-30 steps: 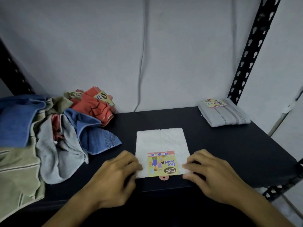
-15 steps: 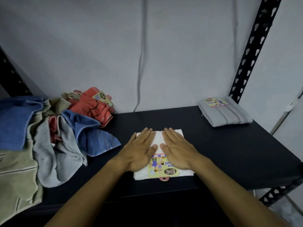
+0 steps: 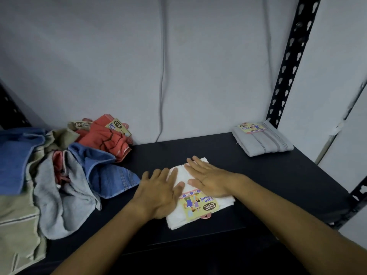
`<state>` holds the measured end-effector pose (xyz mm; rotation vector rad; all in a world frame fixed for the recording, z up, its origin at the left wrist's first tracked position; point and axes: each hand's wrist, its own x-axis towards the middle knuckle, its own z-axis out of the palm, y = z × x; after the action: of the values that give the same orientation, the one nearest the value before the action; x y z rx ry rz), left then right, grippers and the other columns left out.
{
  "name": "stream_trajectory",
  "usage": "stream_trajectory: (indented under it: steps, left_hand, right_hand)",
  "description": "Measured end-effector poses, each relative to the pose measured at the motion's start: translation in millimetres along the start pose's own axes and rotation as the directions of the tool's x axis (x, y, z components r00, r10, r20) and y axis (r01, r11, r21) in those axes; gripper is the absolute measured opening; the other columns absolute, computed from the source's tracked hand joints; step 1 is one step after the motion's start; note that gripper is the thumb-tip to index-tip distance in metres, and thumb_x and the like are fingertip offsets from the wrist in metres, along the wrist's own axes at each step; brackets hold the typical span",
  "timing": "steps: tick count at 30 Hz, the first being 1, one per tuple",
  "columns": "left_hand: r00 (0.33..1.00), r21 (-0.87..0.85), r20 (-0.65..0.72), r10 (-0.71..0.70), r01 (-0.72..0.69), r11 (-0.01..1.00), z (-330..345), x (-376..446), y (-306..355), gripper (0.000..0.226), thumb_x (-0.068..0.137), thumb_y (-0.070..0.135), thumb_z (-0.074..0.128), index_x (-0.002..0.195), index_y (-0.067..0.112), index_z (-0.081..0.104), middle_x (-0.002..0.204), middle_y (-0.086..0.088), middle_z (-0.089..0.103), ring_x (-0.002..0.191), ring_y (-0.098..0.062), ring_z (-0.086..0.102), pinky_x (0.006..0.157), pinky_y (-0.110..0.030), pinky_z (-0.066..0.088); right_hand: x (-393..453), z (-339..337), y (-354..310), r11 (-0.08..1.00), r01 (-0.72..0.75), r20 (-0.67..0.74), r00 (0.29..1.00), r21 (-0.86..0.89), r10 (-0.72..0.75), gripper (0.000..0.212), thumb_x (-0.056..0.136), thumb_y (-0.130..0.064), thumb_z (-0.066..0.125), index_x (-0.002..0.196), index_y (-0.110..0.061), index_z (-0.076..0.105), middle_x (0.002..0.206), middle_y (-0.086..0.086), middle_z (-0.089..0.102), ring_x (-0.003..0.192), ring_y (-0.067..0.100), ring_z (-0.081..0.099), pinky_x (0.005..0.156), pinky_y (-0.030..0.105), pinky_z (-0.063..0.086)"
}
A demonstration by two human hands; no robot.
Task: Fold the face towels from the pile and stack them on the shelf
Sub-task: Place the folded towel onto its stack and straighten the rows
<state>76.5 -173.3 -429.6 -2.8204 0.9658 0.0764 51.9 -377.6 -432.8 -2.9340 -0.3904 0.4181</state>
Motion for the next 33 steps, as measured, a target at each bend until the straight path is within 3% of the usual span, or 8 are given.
stream_trajectory:
  steps: [3, 7, 11, 15, 17, 19, 26, 33]
  left_hand:
    - [0.998, -0.01, 0.024, -0.052, 0.052, 0.999, -10.8, -18.2, 18.1, 0.065, 0.101, 0.054, 0.006, 0.145, 0.014, 0.032, 0.135, -0.005, 0.045, 0.121, -0.022, 0.038, 0.103, -0.039, 0.033]
    - [0.995, 0.049, 0.097, -0.025, 0.021, 0.999, -34.2, -45.6, 38.0, 0.049, 0.106, 0.043, 0.013, 0.132, 0.017, 0.044, 0.126, -0.01, 0.05, 0.117, -0.027, 0.045, 0.091, -0.04, 0.042]
    - [0.996, 0.164, -0.078, 0.049, -0.035, 0.986, -38.3, -50.2, 33.9, 0.033, 0.104, 0.032, 0.025, 0.111, 0.018, 0.055, 0.113, -0.005, 0.058, 0.104, -0.025, 0.052, 0.07, -0.037, 0.038]
    - [0.984, -0.013, -0.102, 0.146, -0.149, 0.989, -21.4, -9.3, 5.0, 0.06, 0.099, 0.018, 0.036, 0.155, 0.021, 0.014, 0.159, -0.002, 0.017, 0.144, -0.021, 0.022, 0.091, -0.038, 0.045]
    - [0.961, -0.02, 0.038, 0.273, -0.272, 0.962, -17.9, 6.4, -3.1, 0.071, 0.101, 0.014, 0.034, 0.157, 0.031, -0.006, 0.161, 0.011, -0.02, 0.149, -0.007, -0.014, 0.115, -0.04, 0.031]
    - [0.933, -0.02, 0.136, 0.333, -0.333, 0.943, -15.8, 12.1, -5.3, 0.071, 0.102, 0.015, 0.031, 0.155, 0.035, -0.012, 0.155, 0.018, -0.028, 0.143, 0.0, -0.022, 0.121, -0.041, 0.018]
    - [0.959, -0.006, 0.061, 0.277, -0.277, 0.961, -9.7, -10.0, -5.2, 0.064, 0.096, 0.047, 0.011, 0.158, 0.03, 0.008, 0.164, 0.005, 0.008, 0.149, -0.015, 0.007, 0.118, -0.04, 0.02]
    - [0.932, -0.017, -0.171, 0.32, -0.327, 0.945, -7.5, -41.6, 24.7, 0.073, 0.089, 0.068, 0.017, 0.138, 0.026, 0.052, 0.117, 0.004, 0.052, 0.108, -0.016, 0.051, 0.09, -0.033, 0.048]
  right_hand:
    - [-4.5, -14.0, 4.1, 0.98, 0.046, 0.013, 0.999, -0.193, -0.044, 0.057, 0.106, -0.038, 0.021, 0.154, -0.023, -0.003, 0.159, 0.003, -0.023, 0.142, 0.013, -0.03, 0.118, 0.034, -0.013]
    - [-36.2, -11.9, -10.2, 0.974, -0.1, -0.267, 0.963, -0.201, 0.044, 0.056, 0.105, -0.031, 0.029, 0.155, -0.017, 0.008, 0.161, 0.008, -0.011, 0.146, 0.019, -0.02, 0.118, 0.035, -0.011]
    - [-80.8, 22.0, -40.3, 0.976, -0.219, -0.561, 0.81, -0.014, 0.173, 0.042, 0.098, -0.03, 0.034, 0.132, -0.014, 0.054, 0.15, 0.011, 0.038, 0.143, 0.027, 0.028, 0.112, 0.033, 0.029]
    - [-90.1, 62.0, -74.0, 0.972, -0.217, -0.658, 0.719, 0.094, 0.224, 0.047, 0.097, -0.04, 0.03, 0.108, -0.017, 0.07, 0.12, 0.003, 0.064, 0.117, 0.023, 0.059, 0.095, 0.031, 0.05]
    - [-85.5, 77.5, -83.5, 0.971, -0.214, -0.626, 0.745, 0.105, 0.232, 0.058, 0.104, -0.042, 0.018, 0.126, -0.013, 0.062, 0.134, 0.006, 0.058, 0.13, 0.025, 0.05, 0.107, 0.036, 0.035]
    - [-83.3, 85.6, -79.3, 0.973, -0.224, -0.577, 0.789, 0.05, 0.211, 0.059, 0.105, -0.042, 0.014, 0.138, -0.01, 0.051, 0.147, 0.009, 0.045, 0.14, 0.025, 0.036, 0.109, 0.038, 0.022]
    - [-97.1, 69.0, -18.4, 0.998, 0.063, -0.426, 0.903, -0.008, -0.061, 0.058, 0.102, -0.047, 0.008, 0.15, -0.023, 0.032, 0.162, -0.004, 0.002, 0.148, 0.01, -0.011, 0.118, 0.031, -0.006]
    - [-109.3, 23.6, 43.0, 0.994, 0.051, -0.341, 0.937, -0.093, -0.08, 0.058, 0.098, -0.005, 0.044, 0.139, -0.046, 0.044, 0.159, -0.01, -0.016, 0.142, 0.005, -0.028, 0.119, 0.026, -0.007]
